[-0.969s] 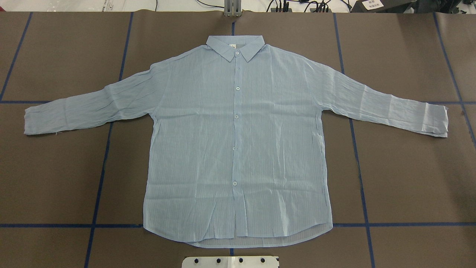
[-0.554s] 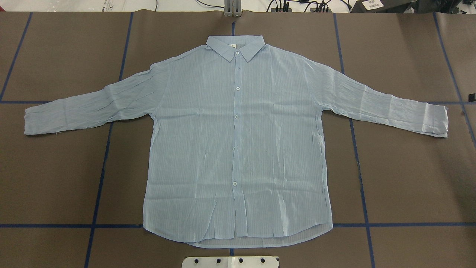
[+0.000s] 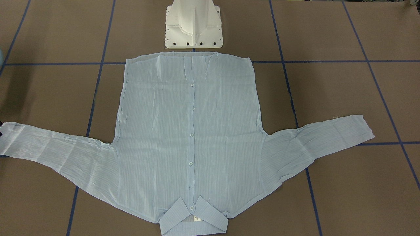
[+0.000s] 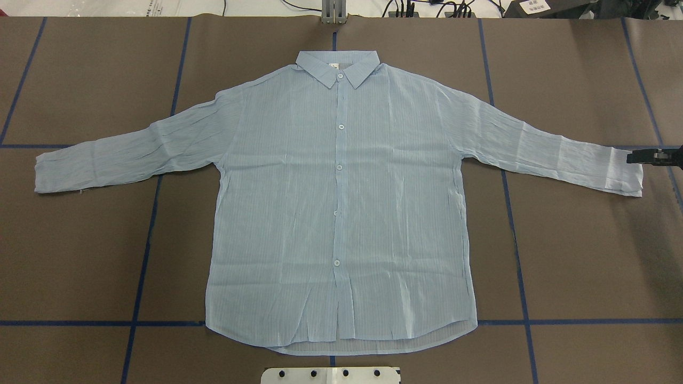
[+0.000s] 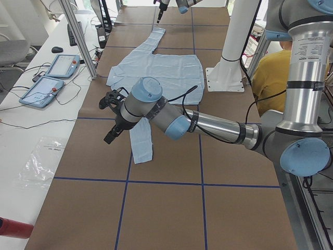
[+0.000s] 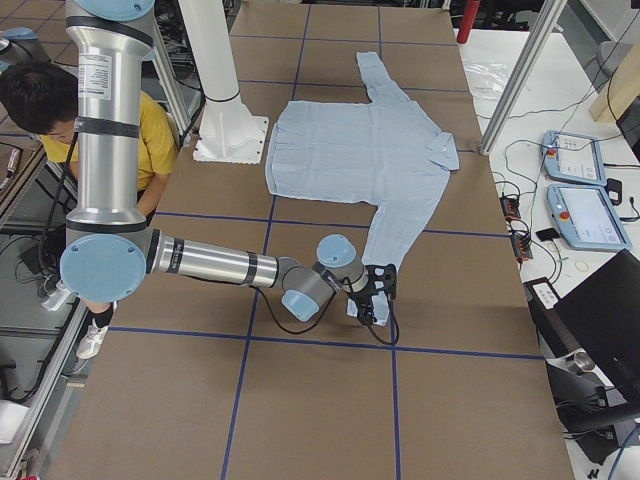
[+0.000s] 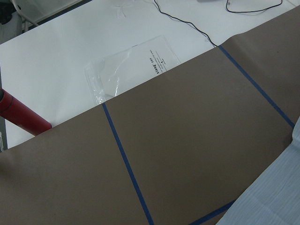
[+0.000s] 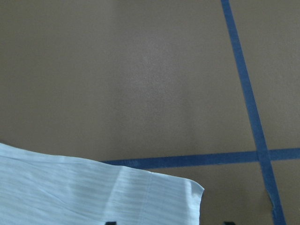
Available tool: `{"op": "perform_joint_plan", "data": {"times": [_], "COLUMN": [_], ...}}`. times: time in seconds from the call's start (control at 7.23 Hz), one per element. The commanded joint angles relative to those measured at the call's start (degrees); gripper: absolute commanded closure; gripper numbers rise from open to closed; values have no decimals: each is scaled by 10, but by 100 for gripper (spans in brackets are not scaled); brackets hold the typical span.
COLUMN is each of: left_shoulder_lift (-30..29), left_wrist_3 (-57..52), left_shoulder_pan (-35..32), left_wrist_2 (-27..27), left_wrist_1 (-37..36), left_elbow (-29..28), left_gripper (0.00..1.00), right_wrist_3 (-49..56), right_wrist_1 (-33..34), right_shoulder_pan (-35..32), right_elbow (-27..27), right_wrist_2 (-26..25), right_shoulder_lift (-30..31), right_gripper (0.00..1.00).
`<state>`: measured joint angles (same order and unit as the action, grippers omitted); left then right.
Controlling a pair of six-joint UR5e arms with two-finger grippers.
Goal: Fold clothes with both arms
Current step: 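Lower the right gripper to the sleeve cuff nearest it and grasp it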
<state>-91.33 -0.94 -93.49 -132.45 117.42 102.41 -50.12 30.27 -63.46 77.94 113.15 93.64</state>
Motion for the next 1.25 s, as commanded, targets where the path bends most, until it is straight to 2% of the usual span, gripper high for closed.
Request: {"op": "perform_joint_plan", "data": {"times": [0.0,0.14,0.28,0.42,0.69,1.11], "left_shoulder_lift": [0,0,0,0,1,1], "left_wrist_3": [0,0,0,-1,-1,-1], "left_shoulder_pan": [0,1,1,1,0,0], "left_wrist_2": [0,0,0,0,0,0], "left_wrist_1": [0,0,0,0,0,0], "left_elbow": [5,5,5,5,5,4], "left_gripper": [0,0,0,0,0,0], "right_wrist_3": [0,0,0,0,0,7], "right_wrist_1": [-8,-8,-8,-7,-6,-5], "right_shoulder_pan": [8,12,18,20,21,19], "right_elbow": [-19,-24,-24,-24,-24,-21], "right_wrist_2": [-3,-6,-13,-15,-14,-4], "right_shoulder_lift": [-6,-6,-9,-9,-18,-15], "right_gripper": [23,31,32,37,100,100]}}
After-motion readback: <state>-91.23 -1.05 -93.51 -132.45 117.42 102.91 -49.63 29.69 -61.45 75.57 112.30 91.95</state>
